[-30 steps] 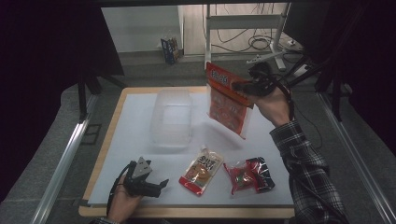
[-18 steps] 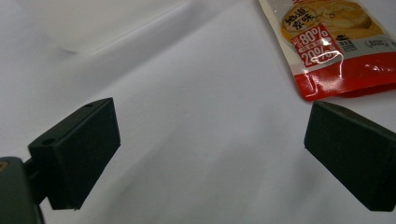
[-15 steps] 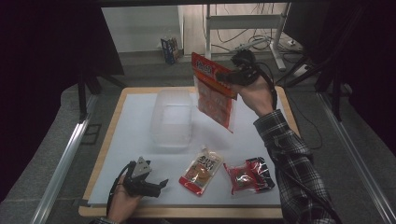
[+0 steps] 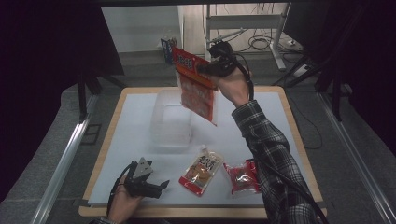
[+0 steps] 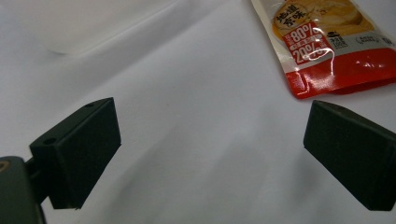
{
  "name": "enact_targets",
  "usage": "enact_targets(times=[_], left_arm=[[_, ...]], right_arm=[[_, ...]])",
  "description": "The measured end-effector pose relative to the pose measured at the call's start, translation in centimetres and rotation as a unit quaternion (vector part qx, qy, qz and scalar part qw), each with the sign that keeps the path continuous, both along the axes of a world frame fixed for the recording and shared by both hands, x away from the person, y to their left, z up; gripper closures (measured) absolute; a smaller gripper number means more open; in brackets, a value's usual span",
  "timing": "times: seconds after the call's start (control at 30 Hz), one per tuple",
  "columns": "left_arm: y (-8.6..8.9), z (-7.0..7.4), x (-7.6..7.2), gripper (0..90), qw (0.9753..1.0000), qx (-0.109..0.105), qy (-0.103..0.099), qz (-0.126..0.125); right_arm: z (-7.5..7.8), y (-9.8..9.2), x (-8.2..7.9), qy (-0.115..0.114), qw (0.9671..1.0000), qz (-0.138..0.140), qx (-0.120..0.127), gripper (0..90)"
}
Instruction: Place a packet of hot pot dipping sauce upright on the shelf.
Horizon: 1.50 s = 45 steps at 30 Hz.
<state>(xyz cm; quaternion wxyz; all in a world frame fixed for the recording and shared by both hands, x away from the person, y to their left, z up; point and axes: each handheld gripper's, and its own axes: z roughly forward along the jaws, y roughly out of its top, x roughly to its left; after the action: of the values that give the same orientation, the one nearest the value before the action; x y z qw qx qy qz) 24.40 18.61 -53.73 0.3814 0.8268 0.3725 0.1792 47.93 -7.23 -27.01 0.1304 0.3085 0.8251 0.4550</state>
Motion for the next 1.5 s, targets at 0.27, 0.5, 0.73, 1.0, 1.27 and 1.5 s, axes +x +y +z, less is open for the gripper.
enact_targets(times=[0.27, 0.5, 0.73, 1.0, 1.27, 1.5], left_arm=[[0.0, 0.0, 0.0, 3.8, 1.0000, 0.000, -0.001, -0.006], [0.0, 0.0, 0.0, 3.8, 1.0000, -0.001, -0.001, -0.008], [0.0, 0.0, -0.1, 3.8, 1.0000, -0.004, -0.001, -0.007], [0.1, 0.0, -0.2, 3.8, 1.0000, -0.007, 0.000, -0.005], [0.1, 0.0, -0.2, 3.8, 1.0000, -0.003, 0.000, -0.006], [0.0, 0.0, -0.2, 3.7, 1.0000, -0.002, -0.002, -0.002]], right_arm=[[-0.7, 3.0, 1.6, 0.001, 1.0000, -0.005, 0.005, 88.4], [-1.5, 5.7, 2.6, 0.003, 0.9999, -0.006, 0.008, 88.5], [-1.8, 8.1, 3.1, 0.000, 0.9998, -0.002, 0.020, 88.5], [-3.7, 10.1, 3.5, 0.008, 0.9995, -0.002, 0.029, 88.5], [-6.6, 9.6, 3.9, 0.023, 0.9995, -0.007, 0.019, 88.4], [-8.0, 7.9, 3.9, 0.014, 0.9999, -0.008, 0.001, 88.1]])
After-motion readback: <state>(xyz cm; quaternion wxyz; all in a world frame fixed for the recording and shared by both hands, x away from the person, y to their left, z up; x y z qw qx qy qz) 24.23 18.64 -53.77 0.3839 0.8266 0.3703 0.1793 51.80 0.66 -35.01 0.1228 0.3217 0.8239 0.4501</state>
